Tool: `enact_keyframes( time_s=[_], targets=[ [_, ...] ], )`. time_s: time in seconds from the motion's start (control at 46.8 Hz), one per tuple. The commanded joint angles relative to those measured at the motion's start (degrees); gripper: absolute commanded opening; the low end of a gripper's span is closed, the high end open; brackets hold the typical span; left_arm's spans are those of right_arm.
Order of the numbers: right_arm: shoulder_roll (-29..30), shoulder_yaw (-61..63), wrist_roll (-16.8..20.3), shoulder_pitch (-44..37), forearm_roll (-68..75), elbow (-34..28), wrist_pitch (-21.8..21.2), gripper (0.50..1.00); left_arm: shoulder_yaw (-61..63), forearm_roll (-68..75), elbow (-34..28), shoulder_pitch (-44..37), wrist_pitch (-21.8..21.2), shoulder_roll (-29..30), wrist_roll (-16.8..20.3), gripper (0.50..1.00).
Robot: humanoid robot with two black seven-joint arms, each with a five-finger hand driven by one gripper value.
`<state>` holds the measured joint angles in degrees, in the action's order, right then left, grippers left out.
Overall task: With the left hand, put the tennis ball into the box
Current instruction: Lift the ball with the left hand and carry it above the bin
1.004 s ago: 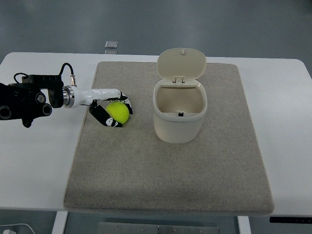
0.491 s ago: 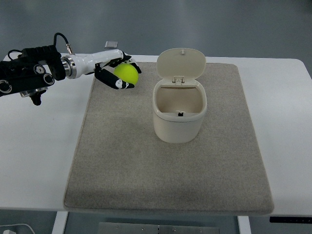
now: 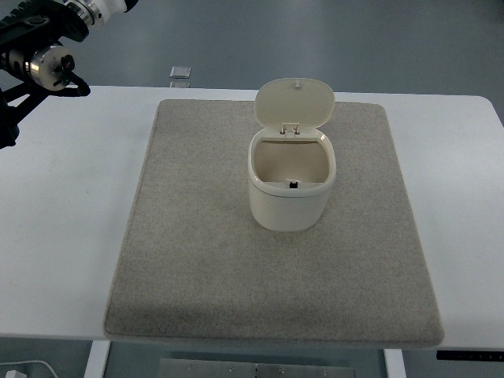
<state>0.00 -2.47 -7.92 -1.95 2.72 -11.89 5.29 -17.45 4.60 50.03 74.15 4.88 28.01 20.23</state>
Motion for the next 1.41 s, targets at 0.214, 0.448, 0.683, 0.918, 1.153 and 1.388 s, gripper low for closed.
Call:
enact_keyframes(
  time_s=[0.214, 0.448, 0.683, 0.918, 1.153, 1.388],
  targets=[
    [0.00, -0.08, 0.01, 0.02, 0.00, 0.02, -0.02, 0.938, -4.26, 1.28, 12.28, 4.33, 2.86, -1.12, 0.42, 0.500],
    [0.00, -0.07, 0.01, 0.02, 0.00, 0.02, -0.02, 0.938, -3.30, 1.46, 24.31, 7.32, 2.86, -0.24, 0.33, 0.501],
    [0.00, -0.07, 0.01, 0.02, 0.00, 0.02, -0.02, 0.938, 5.13, 2.69, 29.07, 9.35, 2.86, 1.26, 0.07, 0.520],
    [0.00, 0.01, 0.01, 0.02, 0.00, -0.07, -0.02, 0.938, 9.97, 5.41, 29.86, 9.17, 3.21, 1.26, 0.16, 0.540],
    [0.00, -0.07, 0.01, 0.02, 0.00, 0.02, -0.02, 0.938, 13.31, 7.87, 33.11, 8.82, 3.21, 1.17, 0.16, 0.540],
    [0.00, 0.01, 0.01, 0.02, 0.00, 0.02, -0.02, 0.938, 18.85, 10.69, 33.38, 8.73, 2.94, 1.61, 0.16, 0.548]
  ],
)
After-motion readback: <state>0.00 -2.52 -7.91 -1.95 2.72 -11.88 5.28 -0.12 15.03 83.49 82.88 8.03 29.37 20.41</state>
